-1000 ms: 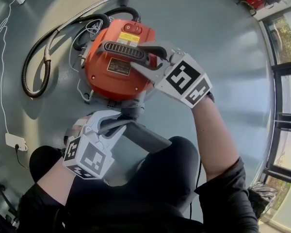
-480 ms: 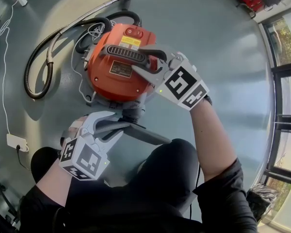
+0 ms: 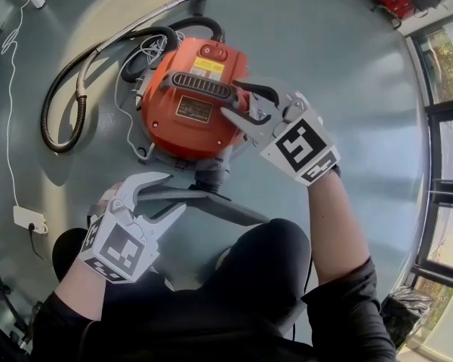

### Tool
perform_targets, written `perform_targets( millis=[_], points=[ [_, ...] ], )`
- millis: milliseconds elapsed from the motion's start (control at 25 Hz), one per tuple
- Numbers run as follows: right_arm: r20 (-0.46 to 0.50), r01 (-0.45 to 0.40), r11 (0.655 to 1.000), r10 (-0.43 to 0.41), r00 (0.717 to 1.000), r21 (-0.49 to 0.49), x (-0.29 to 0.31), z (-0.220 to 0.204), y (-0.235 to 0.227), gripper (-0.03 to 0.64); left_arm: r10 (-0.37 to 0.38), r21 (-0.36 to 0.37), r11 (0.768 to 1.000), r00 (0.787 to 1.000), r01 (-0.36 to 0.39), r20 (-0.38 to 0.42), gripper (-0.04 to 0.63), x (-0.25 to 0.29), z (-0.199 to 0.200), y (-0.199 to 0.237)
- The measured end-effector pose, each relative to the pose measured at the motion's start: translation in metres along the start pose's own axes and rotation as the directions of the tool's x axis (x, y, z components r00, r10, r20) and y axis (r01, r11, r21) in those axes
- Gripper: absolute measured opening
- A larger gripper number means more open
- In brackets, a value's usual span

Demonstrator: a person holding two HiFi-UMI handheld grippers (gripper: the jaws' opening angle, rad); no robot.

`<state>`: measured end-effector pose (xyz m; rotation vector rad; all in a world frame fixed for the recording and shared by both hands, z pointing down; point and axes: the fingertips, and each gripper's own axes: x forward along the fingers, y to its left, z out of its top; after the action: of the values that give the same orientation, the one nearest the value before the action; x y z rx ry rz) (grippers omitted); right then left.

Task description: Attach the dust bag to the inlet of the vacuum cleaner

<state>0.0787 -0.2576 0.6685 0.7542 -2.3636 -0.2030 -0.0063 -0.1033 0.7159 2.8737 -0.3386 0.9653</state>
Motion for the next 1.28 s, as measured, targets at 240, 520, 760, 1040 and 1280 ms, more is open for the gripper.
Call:
perform_targets(
  millis=[240, 520, 760, 1040, 1280],
  points=[
    [0.016, 0.081, 0.997, -0.081, 0.997, 0.013, -0.051, 0.003, -0.011, 0.166, 0.013, -0.014, 1.0, 1.0, -0.013, 0.003, 0.224, -0.017, 0.012, 0.006],
    [0.066, 0.086, 0.984, -0.097, 0.993, 0.158, -0.082, 0.031, -0.001, 0.164, 0.013, -0.065, 0.998, 1.0, -0.012, 0.017, 0.224, -0.049, 0.05, 0.01],
    [0.135, 0.073, 0.95, -0.119, 0.984, 0.303, -0.109, 0.09, 0.012, 0.135, 0.036, -0.124, 0.992, 0.999, -0.034, 0.011, 0.221, -0.095, 0.09, 0.01],
    [0.071, 0.03, 0.919, -0.063, 0.995, 0.393, -0.172, 0.143, 0.049, 0.086, 0.046, -0.181, 0.982, 0.999, -0.046, -0.007, 0.213, -0.16, 0.144, -0.008],
    [0.042, -0.023, 0.879, 0.004, 0.999, 0.476, -0.235, 0.206, 0.084, 0.071, 0.05, -0.248, 0.967, 0.998, -0.056, -0.034, 0.211, -0.231, 0.199, -0.038]
  ],
)
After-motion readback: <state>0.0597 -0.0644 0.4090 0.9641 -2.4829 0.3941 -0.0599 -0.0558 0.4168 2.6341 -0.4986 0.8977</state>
